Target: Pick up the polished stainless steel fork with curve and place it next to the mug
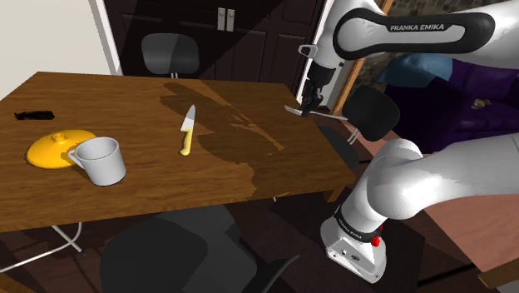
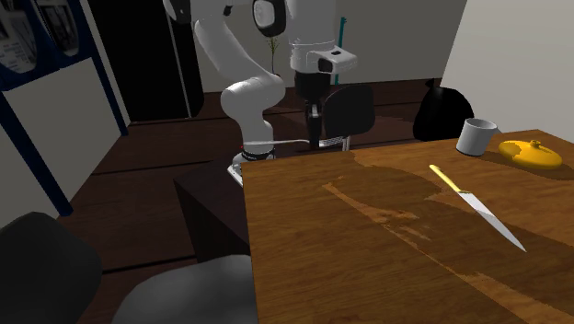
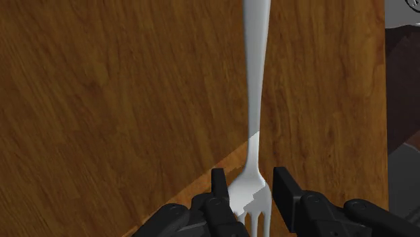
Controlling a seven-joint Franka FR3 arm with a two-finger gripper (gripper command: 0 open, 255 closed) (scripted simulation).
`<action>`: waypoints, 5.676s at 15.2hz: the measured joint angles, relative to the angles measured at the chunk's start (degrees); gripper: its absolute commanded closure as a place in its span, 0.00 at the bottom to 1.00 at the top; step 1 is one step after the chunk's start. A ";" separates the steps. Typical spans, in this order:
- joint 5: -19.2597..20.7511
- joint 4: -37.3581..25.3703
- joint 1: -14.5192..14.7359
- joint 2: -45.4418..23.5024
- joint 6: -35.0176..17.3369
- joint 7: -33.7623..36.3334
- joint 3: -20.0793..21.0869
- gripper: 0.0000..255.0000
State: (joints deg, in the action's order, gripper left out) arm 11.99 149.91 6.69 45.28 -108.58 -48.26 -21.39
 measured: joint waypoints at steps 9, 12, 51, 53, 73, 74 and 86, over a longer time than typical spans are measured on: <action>-4.10 -2.89 3.22 -0.79 2.43 5.69 5.74 1.00; -6.63 -3.49 5.49 -2.57 1.38 9.74 9.25 1.00; -15.19 -20.85 18.04 -37.22 -16.65 39.49 32.60 1.00; -15.09 -19.90 18.00 -37.91 -18.28 39.46 32.61 1.00; -13.83 -14.68 18.02 -44.26 -29.78 40.32 32.96 1.00; -13.83 -14.68 18.02 -44.26 -29.78 40.32 32.96 0.00; -14.90 -16.72 17.98 -39.47 -23.08 39.51 32.73 0.00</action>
State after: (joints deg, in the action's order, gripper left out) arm -2.91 133.19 24.67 5.81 -131.66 -8.75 11.34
